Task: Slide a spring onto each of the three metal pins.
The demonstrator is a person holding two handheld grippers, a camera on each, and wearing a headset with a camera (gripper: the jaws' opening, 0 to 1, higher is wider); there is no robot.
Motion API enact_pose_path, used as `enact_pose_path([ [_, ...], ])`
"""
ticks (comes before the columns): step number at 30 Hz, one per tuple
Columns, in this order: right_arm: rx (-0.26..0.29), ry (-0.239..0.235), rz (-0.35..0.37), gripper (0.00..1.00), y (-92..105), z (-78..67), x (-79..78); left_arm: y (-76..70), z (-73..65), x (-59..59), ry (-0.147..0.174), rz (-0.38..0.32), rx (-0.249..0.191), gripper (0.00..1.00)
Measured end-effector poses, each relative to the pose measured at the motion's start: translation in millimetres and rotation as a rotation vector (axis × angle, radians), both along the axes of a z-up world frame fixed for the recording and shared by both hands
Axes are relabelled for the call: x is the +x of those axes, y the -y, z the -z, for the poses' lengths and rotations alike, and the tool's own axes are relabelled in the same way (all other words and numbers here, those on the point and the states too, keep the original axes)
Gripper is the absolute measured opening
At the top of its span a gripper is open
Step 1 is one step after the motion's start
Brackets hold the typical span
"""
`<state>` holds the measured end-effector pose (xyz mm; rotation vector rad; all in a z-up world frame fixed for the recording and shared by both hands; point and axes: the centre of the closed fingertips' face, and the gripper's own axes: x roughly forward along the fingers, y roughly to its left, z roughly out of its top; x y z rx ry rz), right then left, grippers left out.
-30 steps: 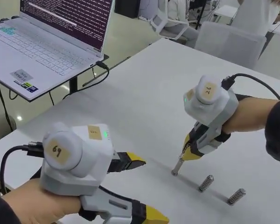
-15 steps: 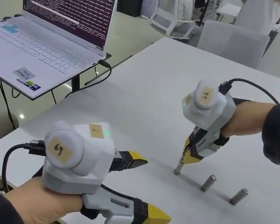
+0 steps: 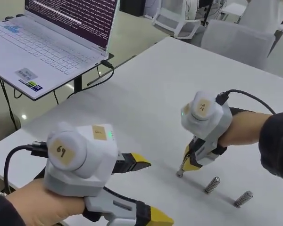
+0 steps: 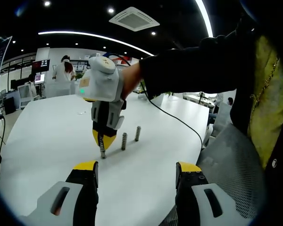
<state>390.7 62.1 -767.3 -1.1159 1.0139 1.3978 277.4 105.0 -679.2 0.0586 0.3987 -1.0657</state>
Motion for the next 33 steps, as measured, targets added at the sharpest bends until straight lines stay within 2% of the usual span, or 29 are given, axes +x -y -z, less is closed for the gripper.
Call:
enact_pose_path([
  [13, -0.016, -0.016, 0.011, 0.09, 0.1, 20.7, -6.7, -0.2, 0.3, -0.2, -0.003, -0.001, 0.004, 0.62],
  [22, -0.007, -0.012, 0.010, 0.10, -2.8, 22.1, -8.1, -0.4, 0.5, -0.2, -0.003, -0.004, 0.004, 0.62],
  [33, 0.006, -0.007, 0.034, 0.21, -0.1, 19.7, -7.2, 0.1, 0.9, 0.0, -0.002, -0.002, 0.010, 0.62],
])
